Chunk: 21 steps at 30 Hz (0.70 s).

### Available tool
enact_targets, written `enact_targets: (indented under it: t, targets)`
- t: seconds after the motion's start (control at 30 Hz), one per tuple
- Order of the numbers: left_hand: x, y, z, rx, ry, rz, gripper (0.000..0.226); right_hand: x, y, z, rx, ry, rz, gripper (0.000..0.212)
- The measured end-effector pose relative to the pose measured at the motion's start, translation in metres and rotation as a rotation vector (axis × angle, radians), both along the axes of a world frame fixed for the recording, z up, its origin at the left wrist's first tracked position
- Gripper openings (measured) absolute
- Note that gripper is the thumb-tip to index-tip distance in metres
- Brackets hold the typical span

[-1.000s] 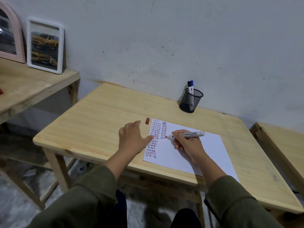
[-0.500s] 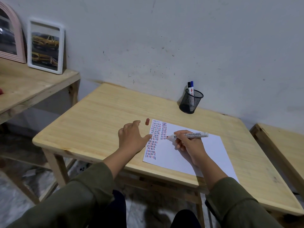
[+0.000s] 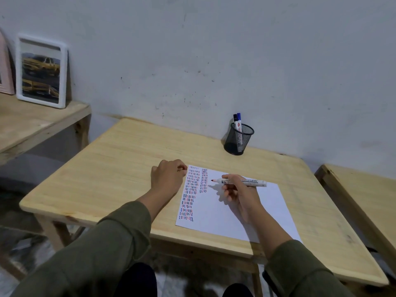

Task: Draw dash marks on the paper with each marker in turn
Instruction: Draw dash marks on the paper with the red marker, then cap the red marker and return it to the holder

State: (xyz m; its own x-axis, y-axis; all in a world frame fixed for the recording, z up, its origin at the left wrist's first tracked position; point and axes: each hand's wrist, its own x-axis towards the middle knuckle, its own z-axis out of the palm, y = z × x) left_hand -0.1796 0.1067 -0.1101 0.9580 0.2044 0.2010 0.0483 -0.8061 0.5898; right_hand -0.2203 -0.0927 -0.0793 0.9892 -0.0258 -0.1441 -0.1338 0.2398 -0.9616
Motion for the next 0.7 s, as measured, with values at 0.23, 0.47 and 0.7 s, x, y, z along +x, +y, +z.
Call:
enact_targets:
  t: [0.23,0.47,0.7]
  targets:
    - [-0.004,-0.032,0.034,-1.099,0.023,0.047,0.012,0.011,0.009,0.031,-0.124,-0.183,0.023,0.015]
    - [-0.005,-0.047,0.063,-1.57,0.11,0.006,0.01,0.012,0.021,0.061,-0.152,-0.354,0.031,0.016]
    - [-0.011,-0.052,0.077,-1.573,0.177,-0.051,0.006,0.011,0.019,0.066,-0.191,-0.379,-0.019,0.018]
